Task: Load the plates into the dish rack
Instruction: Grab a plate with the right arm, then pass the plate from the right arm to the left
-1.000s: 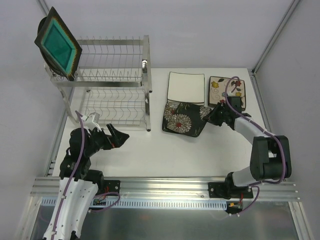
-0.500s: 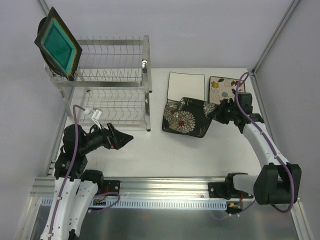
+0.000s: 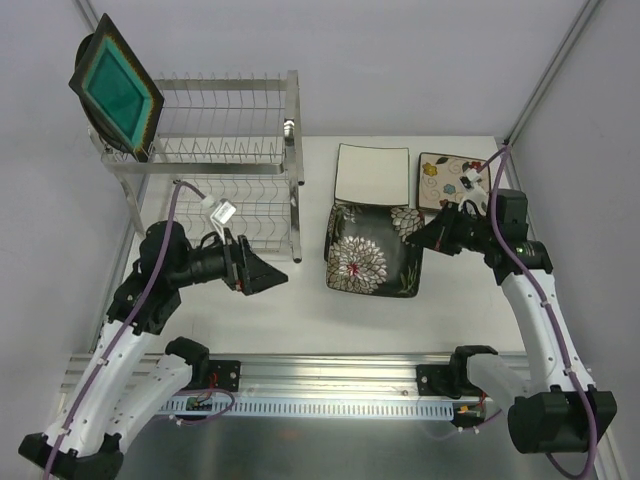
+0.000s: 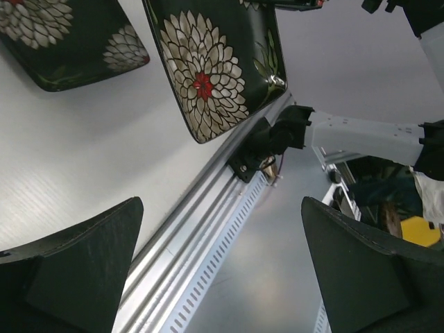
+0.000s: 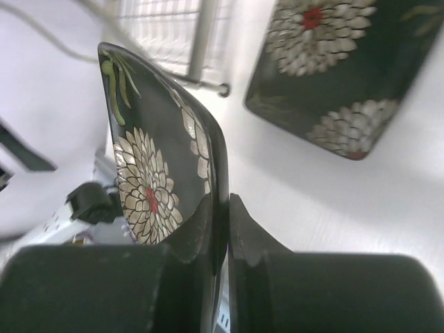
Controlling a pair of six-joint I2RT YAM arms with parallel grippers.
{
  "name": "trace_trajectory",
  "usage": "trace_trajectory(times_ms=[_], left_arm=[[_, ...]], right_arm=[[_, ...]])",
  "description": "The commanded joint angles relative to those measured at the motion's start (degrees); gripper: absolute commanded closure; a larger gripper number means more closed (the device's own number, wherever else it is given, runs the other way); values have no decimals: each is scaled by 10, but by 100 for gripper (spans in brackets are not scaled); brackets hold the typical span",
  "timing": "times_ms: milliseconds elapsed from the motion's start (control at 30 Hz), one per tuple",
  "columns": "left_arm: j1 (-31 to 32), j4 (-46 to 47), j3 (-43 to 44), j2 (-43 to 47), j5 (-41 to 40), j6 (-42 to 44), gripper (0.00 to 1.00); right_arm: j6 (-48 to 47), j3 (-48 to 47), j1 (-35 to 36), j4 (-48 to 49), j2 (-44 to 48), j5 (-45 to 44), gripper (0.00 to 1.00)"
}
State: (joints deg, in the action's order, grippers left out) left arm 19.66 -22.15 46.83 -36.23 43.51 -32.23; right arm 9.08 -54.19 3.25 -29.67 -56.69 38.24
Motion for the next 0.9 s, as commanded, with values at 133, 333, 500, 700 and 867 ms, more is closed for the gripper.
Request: trace_trajectory(times_ms=[133,333,500,700,867], left_arm=[[99,50,31,-48,-111,-53,1],[170,85,39,-82,-205,-98,5],[236,126,36,-116,-277,-124,10],[294,175,31,-168,-318,-148,22],[331,193,36,-198,-350,-149,37]], right_arm=[[-16,-57,3,32,59,198,99],[-20,-51,19,38,76,198,100],[-20,-43,27,43,90,189,99],[-10,-39,33,52,96,187,99],[-9,-38,33,53,97,184,100]])
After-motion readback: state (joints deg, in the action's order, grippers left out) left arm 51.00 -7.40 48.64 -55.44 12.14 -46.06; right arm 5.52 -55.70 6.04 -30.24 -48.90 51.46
